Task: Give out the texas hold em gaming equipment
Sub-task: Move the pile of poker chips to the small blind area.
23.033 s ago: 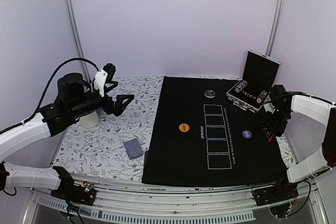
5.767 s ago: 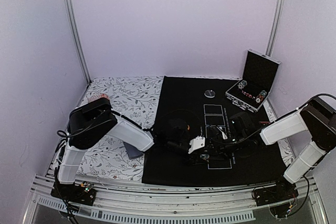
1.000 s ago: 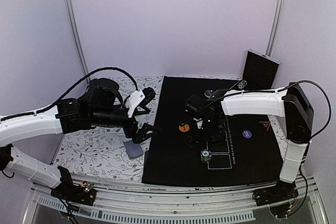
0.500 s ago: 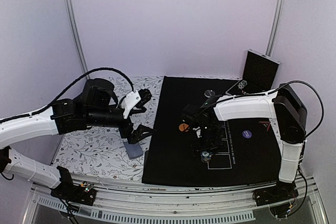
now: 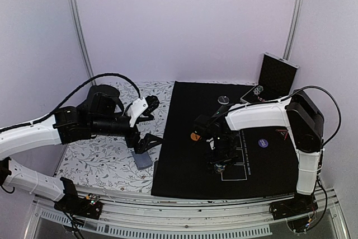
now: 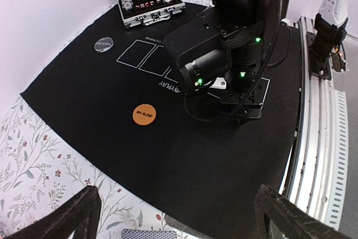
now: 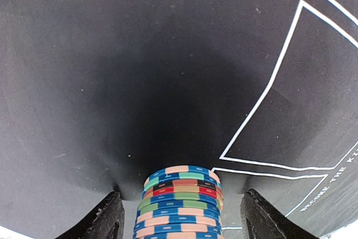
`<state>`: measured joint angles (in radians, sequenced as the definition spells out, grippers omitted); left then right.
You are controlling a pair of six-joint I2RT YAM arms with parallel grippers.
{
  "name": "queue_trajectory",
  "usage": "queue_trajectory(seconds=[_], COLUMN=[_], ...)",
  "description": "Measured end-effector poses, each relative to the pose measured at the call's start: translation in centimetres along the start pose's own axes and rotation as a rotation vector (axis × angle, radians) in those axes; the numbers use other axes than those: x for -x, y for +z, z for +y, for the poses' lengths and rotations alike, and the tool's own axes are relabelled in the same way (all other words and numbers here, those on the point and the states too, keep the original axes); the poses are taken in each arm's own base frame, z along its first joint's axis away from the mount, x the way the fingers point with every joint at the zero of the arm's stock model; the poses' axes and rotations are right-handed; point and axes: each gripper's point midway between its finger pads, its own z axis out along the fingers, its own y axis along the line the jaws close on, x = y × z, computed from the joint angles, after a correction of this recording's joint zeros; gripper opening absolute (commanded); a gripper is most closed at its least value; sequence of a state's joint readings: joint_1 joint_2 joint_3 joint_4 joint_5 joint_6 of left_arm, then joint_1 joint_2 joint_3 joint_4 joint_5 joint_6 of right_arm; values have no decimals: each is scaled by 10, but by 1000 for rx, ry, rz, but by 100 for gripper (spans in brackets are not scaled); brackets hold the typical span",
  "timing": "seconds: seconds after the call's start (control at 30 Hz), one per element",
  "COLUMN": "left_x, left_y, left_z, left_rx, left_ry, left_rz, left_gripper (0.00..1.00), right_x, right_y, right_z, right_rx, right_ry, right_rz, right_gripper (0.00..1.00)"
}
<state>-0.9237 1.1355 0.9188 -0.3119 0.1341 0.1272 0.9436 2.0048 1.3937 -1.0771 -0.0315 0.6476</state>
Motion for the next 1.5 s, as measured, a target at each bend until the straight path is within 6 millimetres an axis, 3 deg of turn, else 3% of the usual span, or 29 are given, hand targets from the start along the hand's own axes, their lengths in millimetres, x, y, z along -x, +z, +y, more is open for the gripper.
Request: queue_trajectory(seconds=[0.43,1.03,1.13,1.5], left_x=[-1,-2,-2,-4], left_y=[0,0,0,-1], left_z=[2,3,3,3], left_rx=[-2,-4,-4,-6], left_ry=[-5,-9,-9,-10], left_rz=[1,0,1,1], left_gripper=[98,98,98,98], right_x=[1,-1,-1,-4], right_y=[3,3,2,3], right_z=[3,3,3,-14], right_rx=[-17,-34,-35,-41], right_ry=[1,1,1,26], right_rz=[6,-7,-10,-20], right_gripper=[60,23,8,6])
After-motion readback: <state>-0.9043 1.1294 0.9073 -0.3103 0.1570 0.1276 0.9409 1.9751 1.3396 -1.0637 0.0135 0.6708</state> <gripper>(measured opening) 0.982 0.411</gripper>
